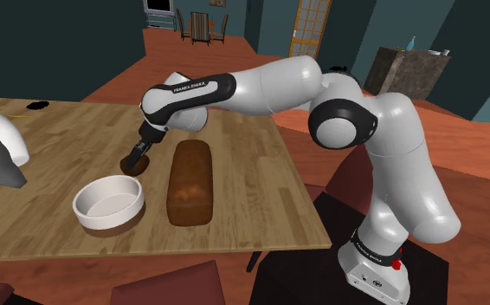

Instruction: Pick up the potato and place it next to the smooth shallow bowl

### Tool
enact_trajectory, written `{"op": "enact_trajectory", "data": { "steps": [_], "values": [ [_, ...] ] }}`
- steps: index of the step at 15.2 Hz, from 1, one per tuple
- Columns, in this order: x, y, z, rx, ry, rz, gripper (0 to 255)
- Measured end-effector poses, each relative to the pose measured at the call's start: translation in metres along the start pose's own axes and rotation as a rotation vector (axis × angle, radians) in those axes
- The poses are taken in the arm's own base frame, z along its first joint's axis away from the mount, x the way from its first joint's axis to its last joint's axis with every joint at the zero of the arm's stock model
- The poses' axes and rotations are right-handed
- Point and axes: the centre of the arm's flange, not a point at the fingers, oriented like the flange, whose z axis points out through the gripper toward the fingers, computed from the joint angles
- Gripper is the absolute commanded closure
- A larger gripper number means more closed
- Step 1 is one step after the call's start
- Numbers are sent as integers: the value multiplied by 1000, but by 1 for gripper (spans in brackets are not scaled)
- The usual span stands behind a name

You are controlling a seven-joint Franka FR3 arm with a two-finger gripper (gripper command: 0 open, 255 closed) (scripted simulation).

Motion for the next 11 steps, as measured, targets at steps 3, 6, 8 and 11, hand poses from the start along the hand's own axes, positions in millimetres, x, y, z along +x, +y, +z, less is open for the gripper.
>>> {"op": "enact_trajectory", "data": {
  "steps": [3,6,8,11],
  "values": [
    [-7,3,13,0,0,0,255],
    [-16,7,27,0,0,0,255],
    [-18,8,29,0,1,0,255],
    [-18,8,30,0,3,-1,255]
  ]
}}
